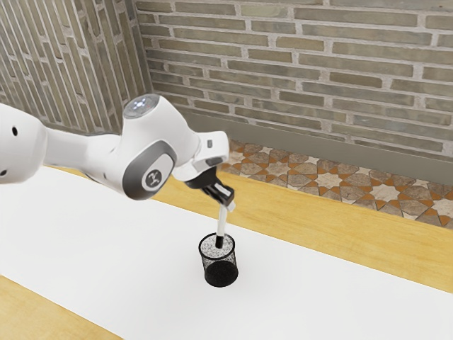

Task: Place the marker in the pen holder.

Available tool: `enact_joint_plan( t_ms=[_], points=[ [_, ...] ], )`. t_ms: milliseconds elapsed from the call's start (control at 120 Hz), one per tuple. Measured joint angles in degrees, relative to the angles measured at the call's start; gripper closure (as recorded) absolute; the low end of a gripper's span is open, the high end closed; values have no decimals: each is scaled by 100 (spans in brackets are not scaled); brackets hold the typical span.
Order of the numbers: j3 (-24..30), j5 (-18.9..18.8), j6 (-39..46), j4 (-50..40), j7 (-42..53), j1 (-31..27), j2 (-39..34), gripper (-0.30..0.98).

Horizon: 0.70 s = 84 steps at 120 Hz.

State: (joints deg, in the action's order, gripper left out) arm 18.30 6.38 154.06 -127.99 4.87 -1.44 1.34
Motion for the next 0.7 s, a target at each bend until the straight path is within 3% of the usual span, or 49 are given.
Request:
enact_joint_plan(
  t_ms=[300,475,642,667,700],
  points=[
    [38,72,296,-73,-38,-298,373,74],
    [58,143,365,-71,39,-236,383,36],
    [47,156,361,-38,106,-244,352,17],
    [-5,143,118,271,118,-233,320,15],
    [-115,22,-702,1400,129,-246,305,13]
  ],
)
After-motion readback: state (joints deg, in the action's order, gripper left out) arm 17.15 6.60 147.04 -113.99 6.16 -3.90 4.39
